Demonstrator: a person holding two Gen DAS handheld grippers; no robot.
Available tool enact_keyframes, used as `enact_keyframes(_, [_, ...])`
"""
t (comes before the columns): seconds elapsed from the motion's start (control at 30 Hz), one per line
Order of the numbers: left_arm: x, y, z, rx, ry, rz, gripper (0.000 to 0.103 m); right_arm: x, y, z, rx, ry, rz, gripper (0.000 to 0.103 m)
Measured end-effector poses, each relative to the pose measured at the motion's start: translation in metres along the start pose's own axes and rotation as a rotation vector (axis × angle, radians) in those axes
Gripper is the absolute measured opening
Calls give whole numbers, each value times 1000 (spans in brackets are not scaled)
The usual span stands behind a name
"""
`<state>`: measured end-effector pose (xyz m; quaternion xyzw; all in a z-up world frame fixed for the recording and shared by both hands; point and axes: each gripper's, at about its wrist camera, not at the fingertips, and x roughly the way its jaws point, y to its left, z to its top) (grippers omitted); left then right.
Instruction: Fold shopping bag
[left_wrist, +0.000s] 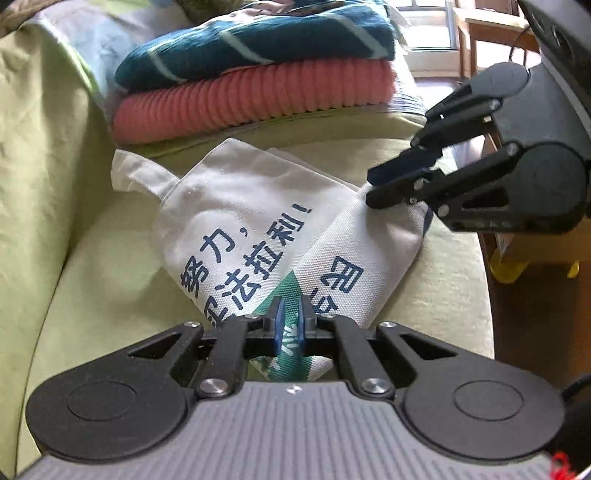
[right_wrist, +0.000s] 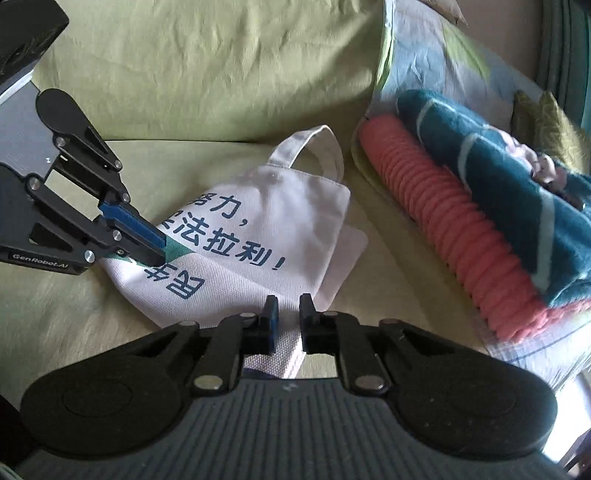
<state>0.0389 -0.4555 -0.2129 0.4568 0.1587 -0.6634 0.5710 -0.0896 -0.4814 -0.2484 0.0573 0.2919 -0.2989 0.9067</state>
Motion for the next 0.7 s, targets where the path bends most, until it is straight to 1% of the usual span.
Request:
enact_keyframes(0.1, [0,1,1,-36,4,2,2,4,-5,2,24,-2,17,10])
enact_keyframes(0.27, [-1,1,1,-62,3,10,2,3,-1,-5,22,-21,15,10])
enact_keyframes(0.53, [-2,0,1,-77,3,20,2,0,0,-8,29,-19,21,10])
enact_keyframes(0.7, [-2,-1,-2,-88,-13,27,2,0,-1,-10,34,-30,24,10])
